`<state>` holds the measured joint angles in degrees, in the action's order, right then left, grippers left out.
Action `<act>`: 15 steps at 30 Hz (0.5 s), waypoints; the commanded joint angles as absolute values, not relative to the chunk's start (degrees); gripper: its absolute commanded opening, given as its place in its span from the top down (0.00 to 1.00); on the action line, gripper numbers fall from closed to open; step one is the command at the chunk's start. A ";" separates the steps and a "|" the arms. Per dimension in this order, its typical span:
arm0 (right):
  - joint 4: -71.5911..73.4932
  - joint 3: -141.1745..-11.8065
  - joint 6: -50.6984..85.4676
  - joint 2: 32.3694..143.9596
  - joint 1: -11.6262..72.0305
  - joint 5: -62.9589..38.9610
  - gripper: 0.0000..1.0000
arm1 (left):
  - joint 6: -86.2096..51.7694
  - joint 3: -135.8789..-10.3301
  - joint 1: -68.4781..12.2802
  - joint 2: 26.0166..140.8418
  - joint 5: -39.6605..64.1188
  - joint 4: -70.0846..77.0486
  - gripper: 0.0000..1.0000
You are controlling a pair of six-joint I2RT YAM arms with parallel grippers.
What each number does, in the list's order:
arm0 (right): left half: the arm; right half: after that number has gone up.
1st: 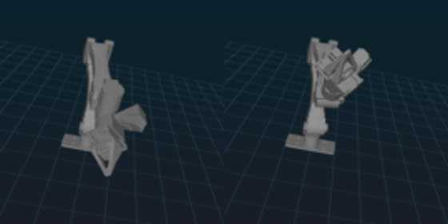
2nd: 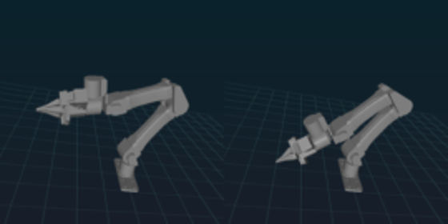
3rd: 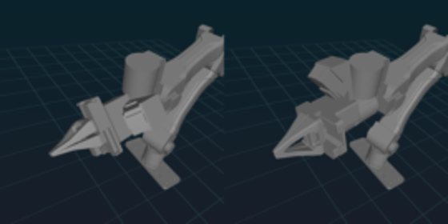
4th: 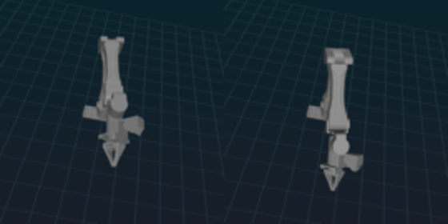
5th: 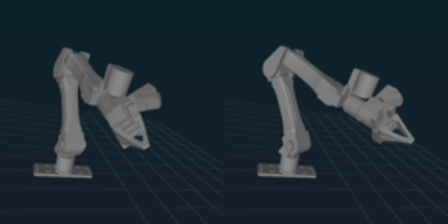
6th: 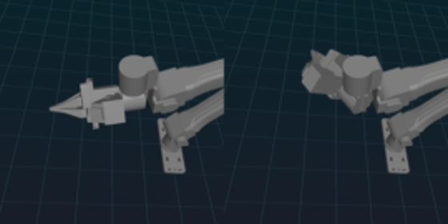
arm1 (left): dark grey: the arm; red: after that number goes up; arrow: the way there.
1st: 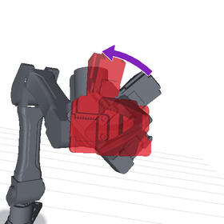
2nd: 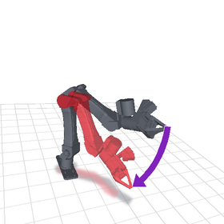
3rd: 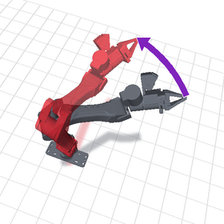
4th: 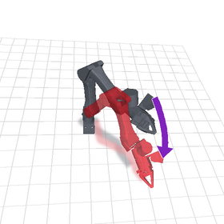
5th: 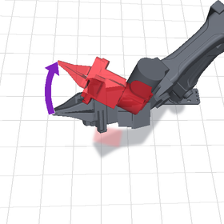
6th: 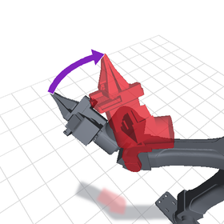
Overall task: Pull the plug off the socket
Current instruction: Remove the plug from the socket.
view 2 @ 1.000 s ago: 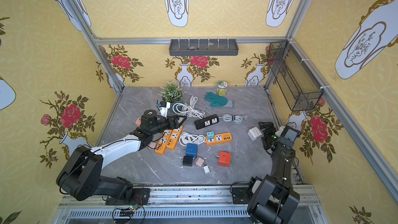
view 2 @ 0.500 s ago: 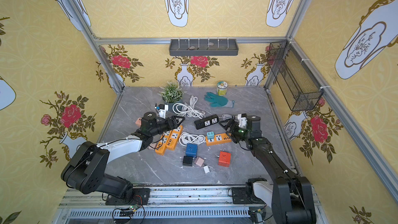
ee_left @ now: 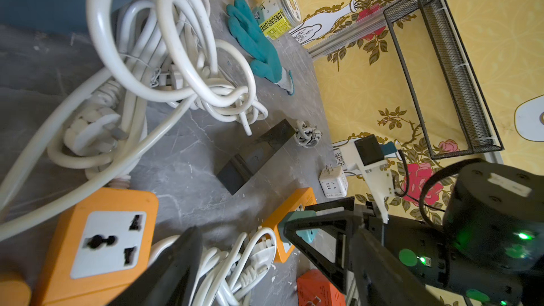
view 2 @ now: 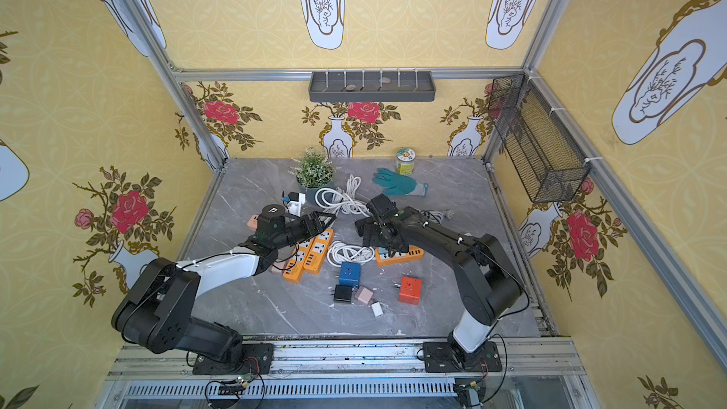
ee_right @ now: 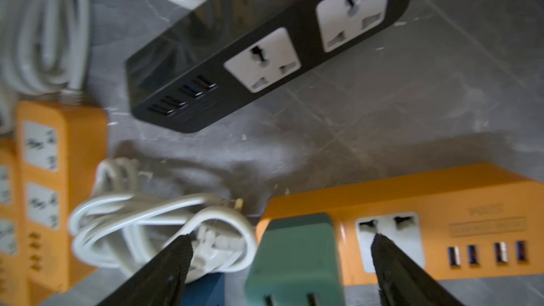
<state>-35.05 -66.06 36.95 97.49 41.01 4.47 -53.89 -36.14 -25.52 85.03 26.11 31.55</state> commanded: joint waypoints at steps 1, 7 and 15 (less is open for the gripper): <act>-41.02 -68.40 35.04 99.46 42.79 10.42 0.08 | -53.54 -35.55 -25.49 84.37 25.63 31.29 0.16; -40.27 -69.96 32.42 100.98 43.31 7.85 0.32 | -53.17 -34.89 -23.44 83.41 25.03 31.03 0.16; -39.91 -70.12 31.73 101.68 43.46 6.38 0.52 | -53.16 -35.23 -23.25 83.72 25.66 31.03 0.16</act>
